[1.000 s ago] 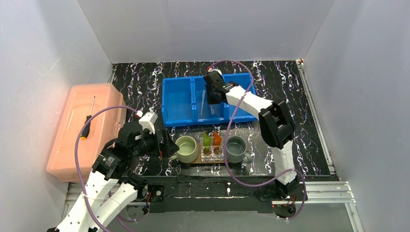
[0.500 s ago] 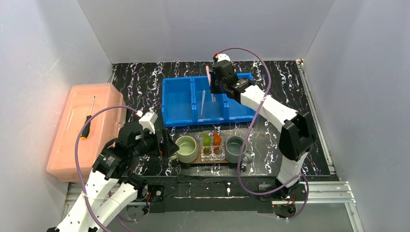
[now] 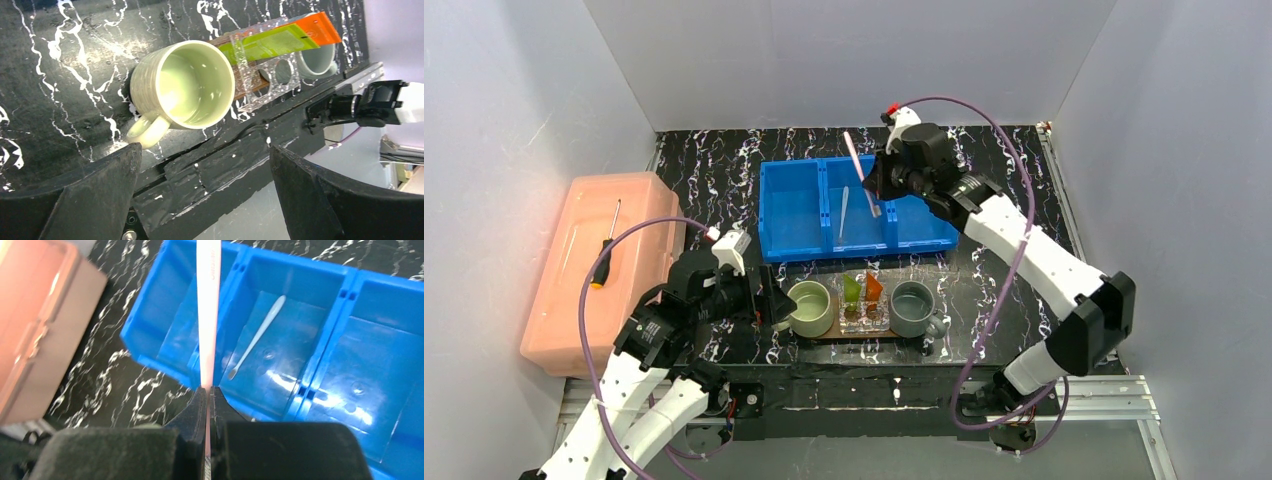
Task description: Prepare toiletry sets of a toothbrush and toothpaste on the tray
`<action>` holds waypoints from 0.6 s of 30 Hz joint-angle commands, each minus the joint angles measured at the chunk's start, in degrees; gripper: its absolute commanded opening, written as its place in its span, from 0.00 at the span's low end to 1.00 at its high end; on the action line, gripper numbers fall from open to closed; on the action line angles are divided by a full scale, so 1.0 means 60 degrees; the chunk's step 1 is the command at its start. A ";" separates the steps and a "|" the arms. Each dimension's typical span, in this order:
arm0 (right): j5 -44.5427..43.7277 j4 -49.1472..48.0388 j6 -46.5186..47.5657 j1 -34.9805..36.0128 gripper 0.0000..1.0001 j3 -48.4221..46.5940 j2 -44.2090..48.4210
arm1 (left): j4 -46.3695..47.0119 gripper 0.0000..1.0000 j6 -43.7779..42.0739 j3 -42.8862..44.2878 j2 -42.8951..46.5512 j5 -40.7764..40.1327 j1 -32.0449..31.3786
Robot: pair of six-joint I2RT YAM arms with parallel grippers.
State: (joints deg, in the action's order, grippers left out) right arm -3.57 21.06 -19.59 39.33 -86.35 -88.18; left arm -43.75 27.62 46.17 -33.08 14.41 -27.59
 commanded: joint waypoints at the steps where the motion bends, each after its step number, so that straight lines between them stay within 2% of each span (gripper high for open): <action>1: 0.1791 0.0244 0.0399 -0.0023 0.01 0.0492 0.1112 | 0.0036 0.99 0.0257 0.0640 -0.0101 0.0613 -0.0004; 12: 0.5115 -0.0033 0.0293 0.0126 0.01 0.2251 0.2848 | 0.0348 0.99 0.0953 0.1284 -0.0106 0.1672 -0.0001; 18: 0.6247 -0.0151 0.0532 0.0373 0.01 0.2945 0.3577 | 0.0726 0.99 0.1795 0.1448 0.0061 0.2294 -0.0001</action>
State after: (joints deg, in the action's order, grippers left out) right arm 26.09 23.35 -17.91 40.60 -70.17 -70.26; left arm -41.65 34.70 52.51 -33.58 23.99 -27.59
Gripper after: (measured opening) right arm 0.041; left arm 0.994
